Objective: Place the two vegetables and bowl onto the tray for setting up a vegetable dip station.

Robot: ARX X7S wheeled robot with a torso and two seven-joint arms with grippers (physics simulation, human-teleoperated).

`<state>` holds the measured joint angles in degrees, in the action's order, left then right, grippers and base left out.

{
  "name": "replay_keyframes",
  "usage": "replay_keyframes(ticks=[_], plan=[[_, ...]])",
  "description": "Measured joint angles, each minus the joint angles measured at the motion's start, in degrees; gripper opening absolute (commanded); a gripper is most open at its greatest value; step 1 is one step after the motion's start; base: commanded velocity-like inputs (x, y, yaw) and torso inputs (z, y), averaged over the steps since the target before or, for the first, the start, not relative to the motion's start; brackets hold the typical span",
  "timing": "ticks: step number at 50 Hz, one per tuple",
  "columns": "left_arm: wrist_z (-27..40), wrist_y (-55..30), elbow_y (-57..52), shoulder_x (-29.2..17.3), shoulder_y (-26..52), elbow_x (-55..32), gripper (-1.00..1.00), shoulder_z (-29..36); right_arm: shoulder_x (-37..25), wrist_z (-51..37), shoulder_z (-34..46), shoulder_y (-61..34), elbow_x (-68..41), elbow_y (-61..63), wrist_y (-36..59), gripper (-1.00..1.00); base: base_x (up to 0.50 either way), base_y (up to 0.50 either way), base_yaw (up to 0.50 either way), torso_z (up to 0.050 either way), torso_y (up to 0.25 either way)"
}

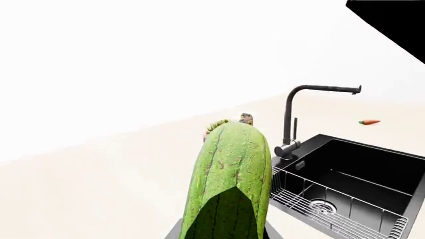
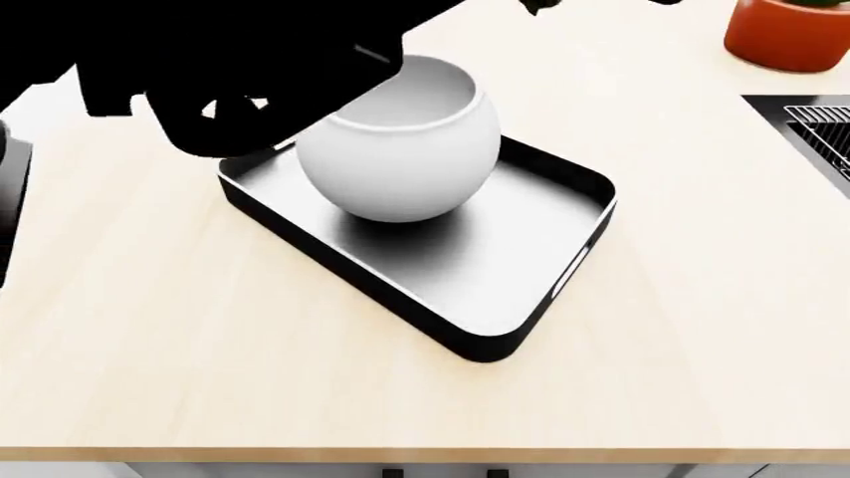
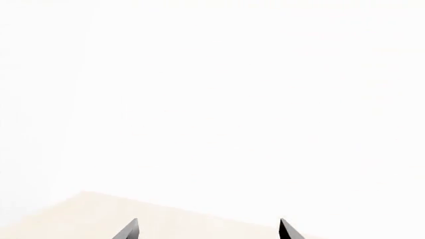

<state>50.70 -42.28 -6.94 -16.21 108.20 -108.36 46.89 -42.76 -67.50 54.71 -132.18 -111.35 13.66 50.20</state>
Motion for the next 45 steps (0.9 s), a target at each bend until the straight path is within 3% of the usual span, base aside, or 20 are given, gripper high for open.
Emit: replay_keyframes(ticks=[23,45], plan=[[-3.6,-3.2,6.3,4.9,0.6,-0.9,-1.0,4.8,0.7,-0.3,-2.7,2.0,0.4,0.4,1.5,1.0,0.0,0.0,0.0,0.0,0.0],[-0.9,-6.5,4.8,3.4,-2.7,-5.3,-1.0,8.8,0.7,-0.2,-3.9,3.5,0.8,0.5,1.9,1.0,0.0,0.0,0.0,0.0,0.0]])
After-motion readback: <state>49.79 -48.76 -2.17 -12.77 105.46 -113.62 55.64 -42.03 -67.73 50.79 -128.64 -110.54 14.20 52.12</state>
